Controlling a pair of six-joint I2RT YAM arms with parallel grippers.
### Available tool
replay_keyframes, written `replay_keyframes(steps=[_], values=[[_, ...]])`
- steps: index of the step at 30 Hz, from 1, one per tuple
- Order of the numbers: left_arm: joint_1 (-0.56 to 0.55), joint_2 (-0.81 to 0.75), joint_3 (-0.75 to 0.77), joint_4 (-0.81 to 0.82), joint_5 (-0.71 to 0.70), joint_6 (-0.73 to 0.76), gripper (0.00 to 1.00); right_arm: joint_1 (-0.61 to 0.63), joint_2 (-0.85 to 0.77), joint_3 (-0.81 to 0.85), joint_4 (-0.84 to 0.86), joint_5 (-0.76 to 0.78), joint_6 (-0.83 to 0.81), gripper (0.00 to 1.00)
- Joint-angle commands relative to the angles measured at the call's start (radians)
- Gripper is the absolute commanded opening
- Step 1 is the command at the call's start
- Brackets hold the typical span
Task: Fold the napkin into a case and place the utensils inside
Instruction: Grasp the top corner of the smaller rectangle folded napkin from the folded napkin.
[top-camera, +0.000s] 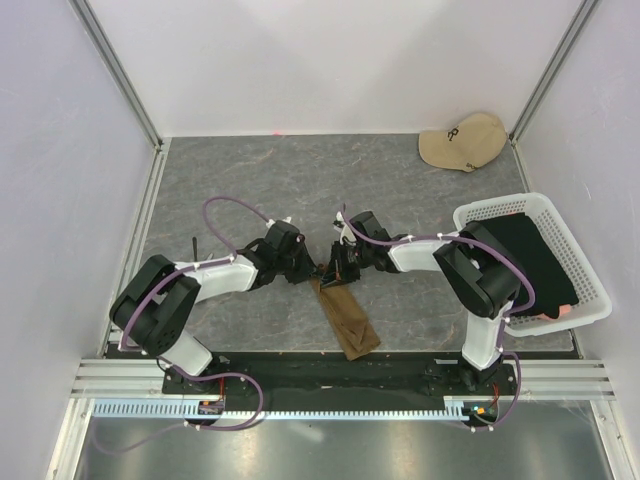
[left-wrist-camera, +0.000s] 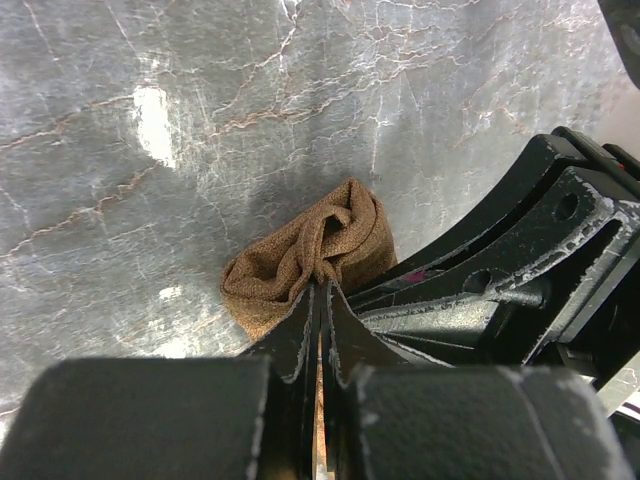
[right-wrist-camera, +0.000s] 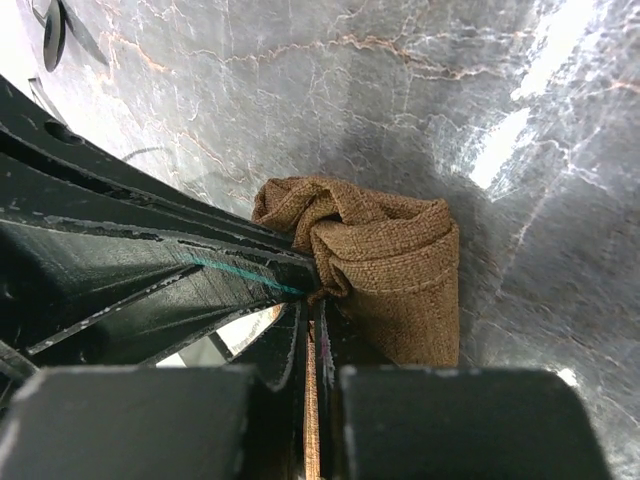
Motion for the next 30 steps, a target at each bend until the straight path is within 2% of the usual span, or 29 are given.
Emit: replay_keyframes(steps=[1, 2, 3, 6, 9, 12, 20, 23, 25, 29, 30], values=[[-0.023, -0.026, -0.007, 0.106, 0.087, -0.05, 0.02, 0.01, -0.032, -0.021, 0.012, 0.052, -0.042, 0.07], [-0.025, -0.027, -0.005, 0.103, 0.088, -0.042, 0.02, 0.005, -0.047, -0.026, -0.011, 0.05, -0.053, 0.09], [-0.023, -0.03, 0.001, 0.096, 0.088, -0.027, 0.02, -0.009, -0.079, -0.032, -0.017, 0.045, -0.056, 0.19], [-0.025, -0.038, 0.004, 0.088, 0.082, -0.007, 0.02, -0.035, -0.139, -0.057, -0.051, 0.044, -0.064, 0.34], [-0.023, -0.035, 0.01, 0.066, 0.076, 0.009, 0.02, -0.058, -0.173, -0.067, -0.084, 0.039, -0.081, 0.39], [-0.025, -0.03, 0.01, 0.066, 0.077, 0.01, 0.02, -0.07, -0.196, -0.067, -0.088, 0.036, -0.088, 0.4], [-0.025, -0.038, 0.016, 0.063, 0.08, 0.018, 0.02, -0.087, -0.209, -0.063, -0.146, 0.058, -0.115, 0.38], [-0.025, -0.044, 0.019, 0.063, 0.082, 0.022, 0.02, -0.086, -0.182, -0.052, -0.12, 0.05, -0.108, 0.32], [-0.026, -0.041, 0.021, 0.065, 0.086, 0.022, 0.02, -0.078, -0.166, -0.04, -0.109, 0.048, -0.104, 0.22], [-0.026, -0.027, 0.031, 0.079, 0.102, 0.028, 0.02, -0.047, -0.127, -0.014, -0.098, 0.052, -0.095, 0.16], [-0.028, -0.024, 0.035, 0.08, 0.106, 0.029, 0.02, -0.031, -0.123, -0.009, -0.098, 0.053, -0.089, 0.12]])
